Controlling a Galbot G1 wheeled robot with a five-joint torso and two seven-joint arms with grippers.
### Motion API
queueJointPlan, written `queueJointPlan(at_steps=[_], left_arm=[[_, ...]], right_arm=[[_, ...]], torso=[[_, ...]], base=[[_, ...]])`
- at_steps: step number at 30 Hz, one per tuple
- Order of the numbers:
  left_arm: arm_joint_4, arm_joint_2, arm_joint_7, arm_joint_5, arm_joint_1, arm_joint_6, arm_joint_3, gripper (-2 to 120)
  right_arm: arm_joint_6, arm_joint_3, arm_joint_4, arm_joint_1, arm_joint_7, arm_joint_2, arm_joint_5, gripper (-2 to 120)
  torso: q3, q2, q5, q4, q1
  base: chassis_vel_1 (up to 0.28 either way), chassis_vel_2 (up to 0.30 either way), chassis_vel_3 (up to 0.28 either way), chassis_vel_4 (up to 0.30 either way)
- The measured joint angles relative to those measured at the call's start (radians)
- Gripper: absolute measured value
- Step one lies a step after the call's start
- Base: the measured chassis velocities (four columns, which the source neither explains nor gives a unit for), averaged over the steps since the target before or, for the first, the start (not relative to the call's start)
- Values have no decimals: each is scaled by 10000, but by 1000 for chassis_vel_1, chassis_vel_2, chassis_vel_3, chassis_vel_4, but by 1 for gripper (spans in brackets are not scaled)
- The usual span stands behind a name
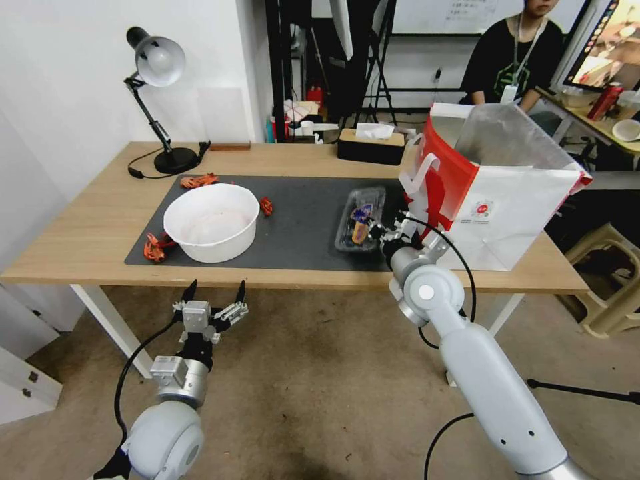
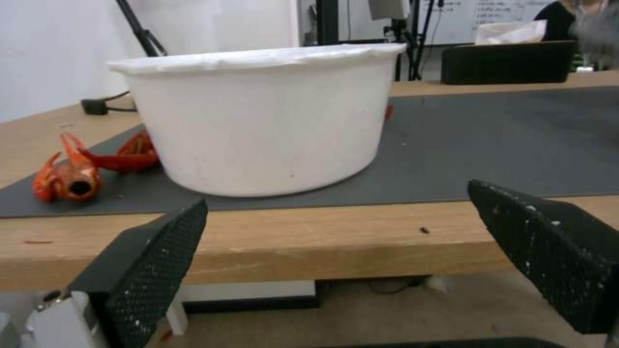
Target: Close the takeout container lid, then place the container into the takeout bag.
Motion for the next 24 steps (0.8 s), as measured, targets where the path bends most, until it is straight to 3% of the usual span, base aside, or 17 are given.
queueJointPlan(at_steps=[8, 13, 24], left_arm=[[-65, -57, -133, 48, 67, 60, -175, 100], [-136, -77, -141, 52, 134, 123, -255, 100], [-147, -100, -153, 61, 63, 169, -206, 100]], right_arm=[[-298, 435, 1245, 505, -285, -307, 617, 0], [-390, 1103, 1807, 1345, -317, -781, 70, 0], [-637, 2953, 1554, 2300, 15, -1915, -625, 0]], torso=[[0, 1, 1, 1, 0], [1, 2, 0, 0, 0], [1, 2, 3, -2, 0]], base=[[0, 0, 0, 0], [0, 0, 0, 0], [0, 0, 0, 0]])
